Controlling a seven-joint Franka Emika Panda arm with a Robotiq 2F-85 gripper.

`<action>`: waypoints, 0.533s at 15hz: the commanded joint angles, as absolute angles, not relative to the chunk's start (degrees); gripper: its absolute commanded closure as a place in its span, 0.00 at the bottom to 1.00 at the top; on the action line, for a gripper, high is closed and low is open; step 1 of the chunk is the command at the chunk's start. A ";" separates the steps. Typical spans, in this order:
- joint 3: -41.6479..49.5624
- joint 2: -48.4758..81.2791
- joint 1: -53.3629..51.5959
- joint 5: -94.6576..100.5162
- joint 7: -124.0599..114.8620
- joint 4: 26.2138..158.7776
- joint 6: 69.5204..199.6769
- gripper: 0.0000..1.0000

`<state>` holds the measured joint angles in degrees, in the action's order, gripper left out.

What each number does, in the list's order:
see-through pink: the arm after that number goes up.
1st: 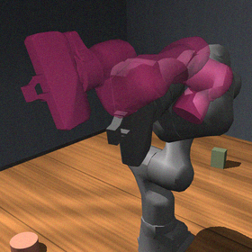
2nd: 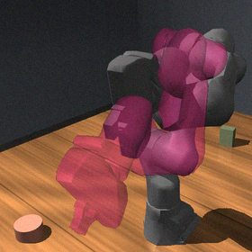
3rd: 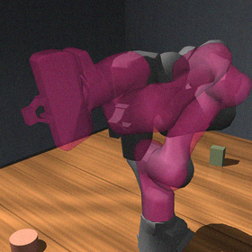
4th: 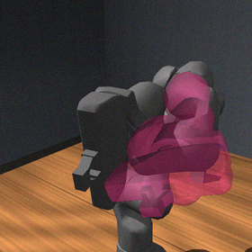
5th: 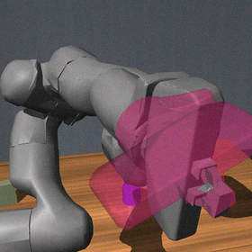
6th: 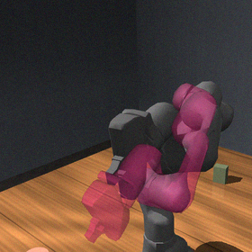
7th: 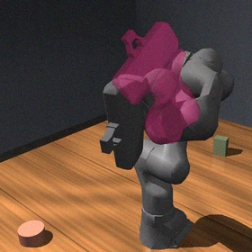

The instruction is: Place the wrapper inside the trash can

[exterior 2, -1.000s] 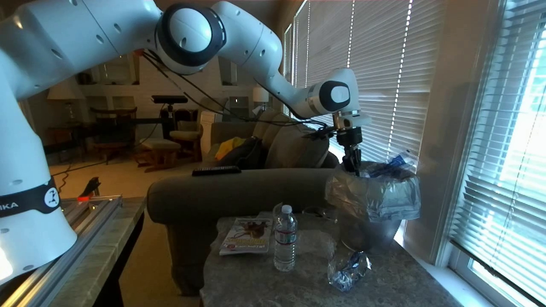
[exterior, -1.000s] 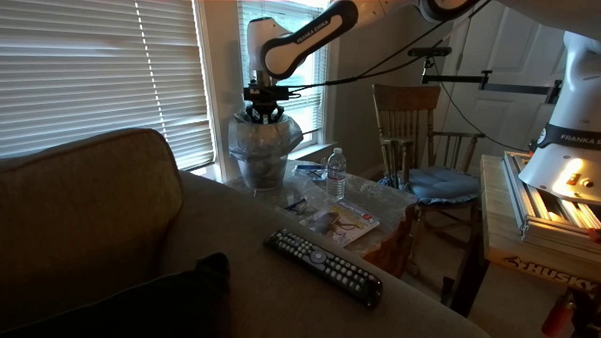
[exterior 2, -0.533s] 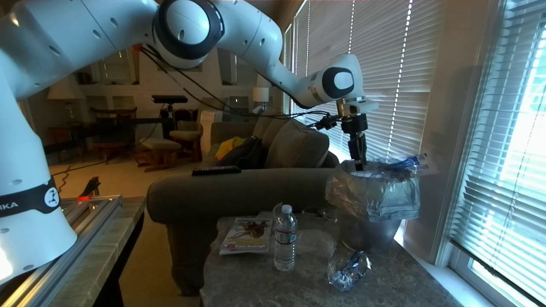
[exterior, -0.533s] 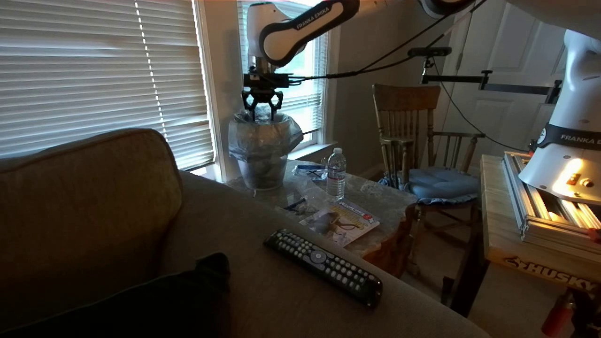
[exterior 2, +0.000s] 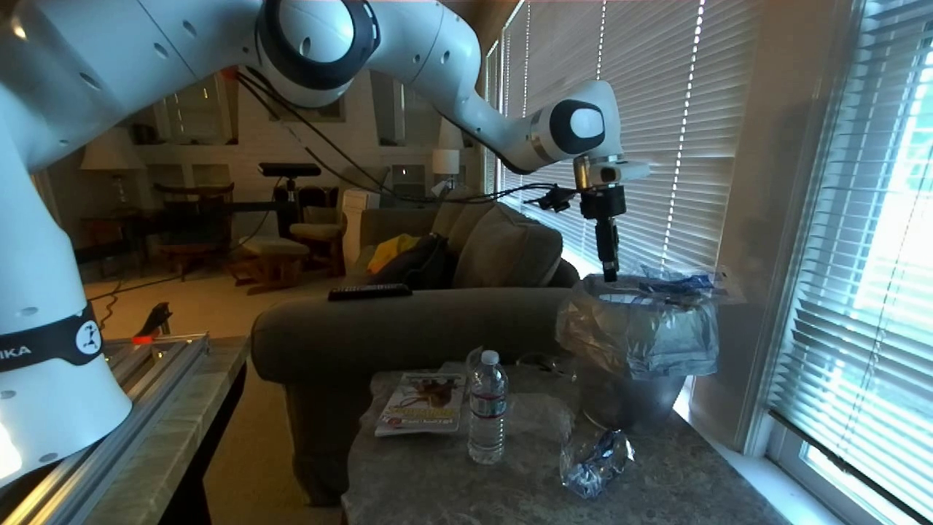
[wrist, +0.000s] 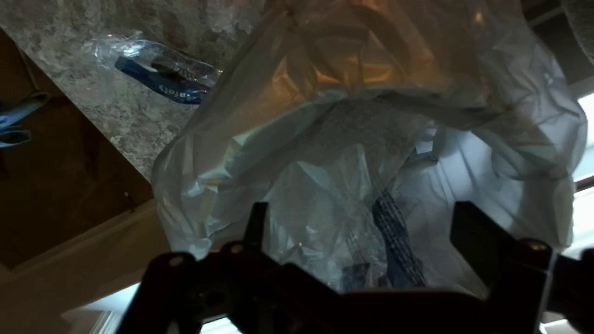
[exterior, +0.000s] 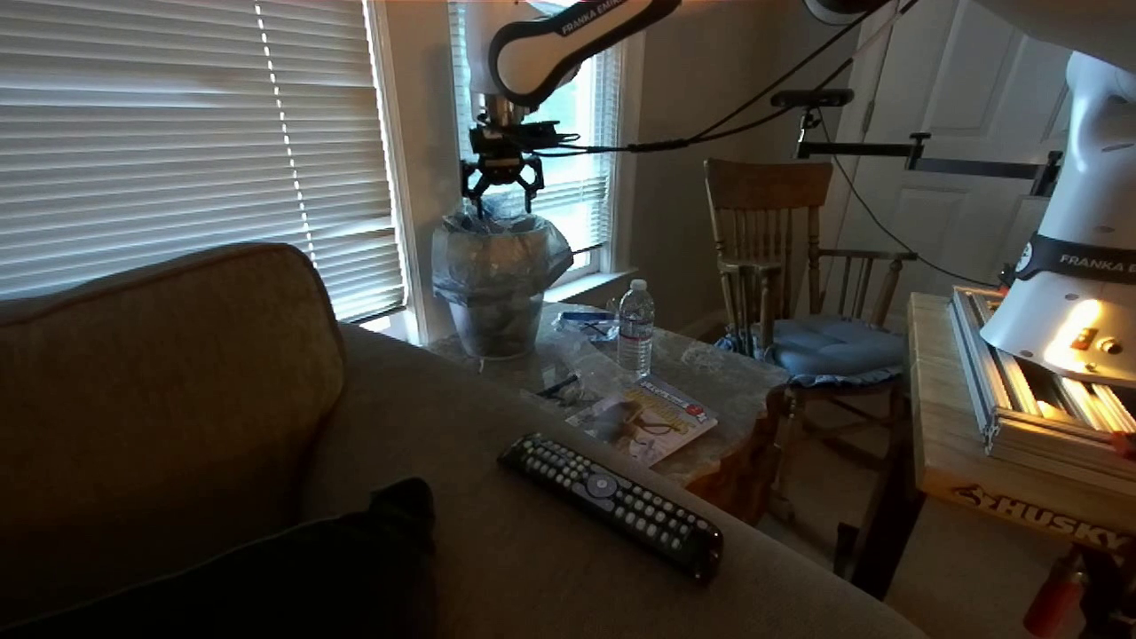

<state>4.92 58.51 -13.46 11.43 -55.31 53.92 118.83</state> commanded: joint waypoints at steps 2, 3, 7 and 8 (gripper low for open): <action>4.38 55.18 -14.31 12.68 -49.30 59.59 117.61 0.00; 4.28 54.54 -14.46 12.68 -48.07 60.92 118.10 0.00; 4.26 51.90 -15.17 11.85 -41.50 65.59 118.58 0.00; 4.06 51.15 -15.15 11.75 -39.74 66.83 118.90 0.00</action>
<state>4.44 55.76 -14.61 11.68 -44.37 60.15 118.33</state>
